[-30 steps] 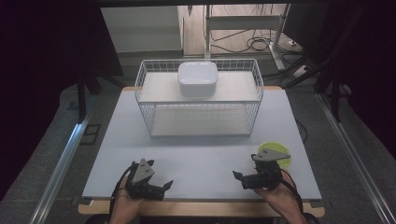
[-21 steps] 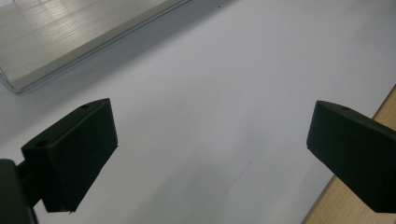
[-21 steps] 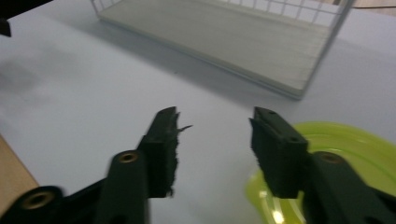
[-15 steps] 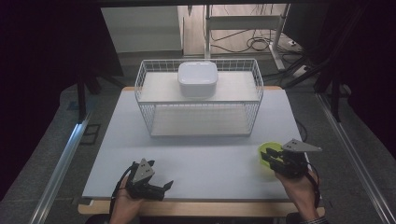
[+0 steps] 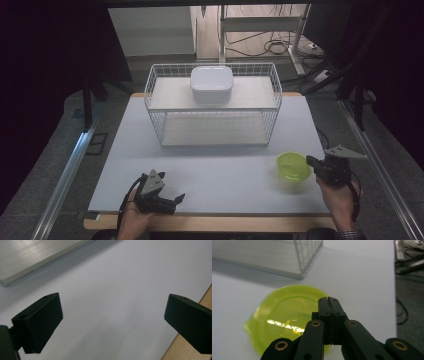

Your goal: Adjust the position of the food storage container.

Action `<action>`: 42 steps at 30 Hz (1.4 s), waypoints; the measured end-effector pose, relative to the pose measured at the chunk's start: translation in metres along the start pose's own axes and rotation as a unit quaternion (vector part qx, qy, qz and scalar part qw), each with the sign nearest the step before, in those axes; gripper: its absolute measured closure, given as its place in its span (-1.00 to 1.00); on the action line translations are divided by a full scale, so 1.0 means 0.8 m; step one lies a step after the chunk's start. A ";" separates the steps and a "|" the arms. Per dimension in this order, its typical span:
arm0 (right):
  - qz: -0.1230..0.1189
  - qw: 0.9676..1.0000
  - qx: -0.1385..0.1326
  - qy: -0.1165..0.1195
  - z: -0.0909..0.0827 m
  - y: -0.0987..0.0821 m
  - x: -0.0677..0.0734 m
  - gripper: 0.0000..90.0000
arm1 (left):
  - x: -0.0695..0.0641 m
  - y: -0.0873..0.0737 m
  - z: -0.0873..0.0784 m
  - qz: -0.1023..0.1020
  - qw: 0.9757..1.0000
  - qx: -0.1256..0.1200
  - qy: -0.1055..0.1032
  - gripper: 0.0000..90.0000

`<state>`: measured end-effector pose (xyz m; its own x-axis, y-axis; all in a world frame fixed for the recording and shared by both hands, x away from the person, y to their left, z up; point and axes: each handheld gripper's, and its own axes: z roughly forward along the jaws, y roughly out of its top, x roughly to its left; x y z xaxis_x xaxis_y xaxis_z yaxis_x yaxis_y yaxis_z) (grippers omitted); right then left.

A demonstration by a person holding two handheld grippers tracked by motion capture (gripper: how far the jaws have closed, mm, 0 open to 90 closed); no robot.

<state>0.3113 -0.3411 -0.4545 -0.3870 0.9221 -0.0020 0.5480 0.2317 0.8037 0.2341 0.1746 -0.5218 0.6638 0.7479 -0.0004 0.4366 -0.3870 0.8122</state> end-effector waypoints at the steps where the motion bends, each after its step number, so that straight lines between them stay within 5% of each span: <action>1: 0.004 1.000 0.002 -0.005 0.001 -0.002 -0.005 1.00 | 0.000 0.000 0.000 -0.001 1.000 0.000 0.000 -0.96; 8: 0.029 0.999 0.022 -0.019 0.013 -0.014 -0.030 1.00 | 0.000 0.000 0.001 0.001 1.000 0.004 -0.002 -0.96; 19: 0.022 0.999 0.047 -0.016 0.027 -0.016 -0.020 1.00 | -0.001 -0.001 0.004 0.000 1.000 0.009 -0.004 -0.96; 42: 0.008 0.996 0.063 0.067 0.049 -0.008 0.053 1.00 | -0.003 -0.001 0.007 0.006 1.000 0.017 -0.009 -0.96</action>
<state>0.3204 -0.2913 -0.4831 -0.4686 0.8782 0.0954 0.6404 0.2633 0.7215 0.2355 0.1700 -0.5255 0.6793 0.7339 -0.0011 0.4494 -0.4147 0.7913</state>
